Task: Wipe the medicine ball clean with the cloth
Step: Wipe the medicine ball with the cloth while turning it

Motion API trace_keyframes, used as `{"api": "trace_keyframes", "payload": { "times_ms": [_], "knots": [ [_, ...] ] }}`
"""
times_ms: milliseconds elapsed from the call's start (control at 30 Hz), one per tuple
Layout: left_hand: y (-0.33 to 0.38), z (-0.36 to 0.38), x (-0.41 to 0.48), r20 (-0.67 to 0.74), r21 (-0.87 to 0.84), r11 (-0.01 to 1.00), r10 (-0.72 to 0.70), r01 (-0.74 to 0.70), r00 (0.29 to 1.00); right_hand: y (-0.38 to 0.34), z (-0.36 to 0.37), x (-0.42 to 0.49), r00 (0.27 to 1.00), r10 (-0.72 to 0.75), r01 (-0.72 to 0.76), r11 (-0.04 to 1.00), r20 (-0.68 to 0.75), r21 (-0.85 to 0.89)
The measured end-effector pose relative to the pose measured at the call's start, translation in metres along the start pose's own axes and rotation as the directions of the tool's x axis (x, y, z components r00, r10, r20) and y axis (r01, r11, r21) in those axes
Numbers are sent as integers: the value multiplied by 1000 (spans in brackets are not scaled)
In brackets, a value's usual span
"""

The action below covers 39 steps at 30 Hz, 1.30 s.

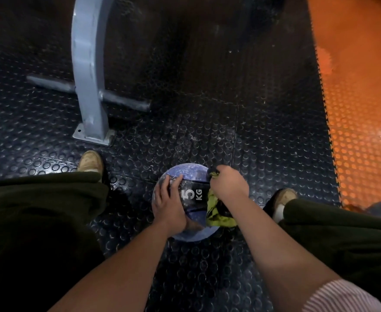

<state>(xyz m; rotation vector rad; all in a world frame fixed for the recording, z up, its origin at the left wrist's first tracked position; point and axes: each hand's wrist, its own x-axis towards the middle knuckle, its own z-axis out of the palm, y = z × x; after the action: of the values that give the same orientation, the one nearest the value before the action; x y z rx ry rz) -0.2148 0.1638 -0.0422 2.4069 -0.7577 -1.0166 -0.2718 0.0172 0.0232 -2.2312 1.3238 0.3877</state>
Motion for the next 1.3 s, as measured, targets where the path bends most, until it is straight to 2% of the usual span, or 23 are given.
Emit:
{"api": "trace_keyframes", "payload": {
  "times_ms": [133,333,533,667,767,833,933,1067,1300],
  "knots": [
    [4,-5,9,-13,4,999,-53,53,999,11,15,-20,999,38,-35,993,-23,116],
    [5,-3,11,13,63,997,-50,49,999,17,10,-18,996,85,-85,986,9,141],
    [4,1,4,-3,33,999,-29,29,1000,10,-3,0,985,164,-172,965,58,198],
    [11,3,0,-68,67,996,-55,60,996,-12,5,-12,996,79,-89,968,52,233],
    [16,3,3,-27,156,980,-118,120,993,-38,14,-22,994,-80,72,991,69,112],
    [13,3,6,-11,155,982,-105,105,994,-42,13,-22,991,-119,116,992,62,50],
    [7,2,7,-34,17,998,-56,56,998,-22,5,-21,999,-38,37,998,19,43],
    [5,2,9,-14,18,999,-46,46,999,2,-5,-19,997,83,-83,988,6,131],
    [11,2,7,-82,16,998,-61,63,995,-8,10,-12,999,35,-29,991,-38,130]
  ]
}}
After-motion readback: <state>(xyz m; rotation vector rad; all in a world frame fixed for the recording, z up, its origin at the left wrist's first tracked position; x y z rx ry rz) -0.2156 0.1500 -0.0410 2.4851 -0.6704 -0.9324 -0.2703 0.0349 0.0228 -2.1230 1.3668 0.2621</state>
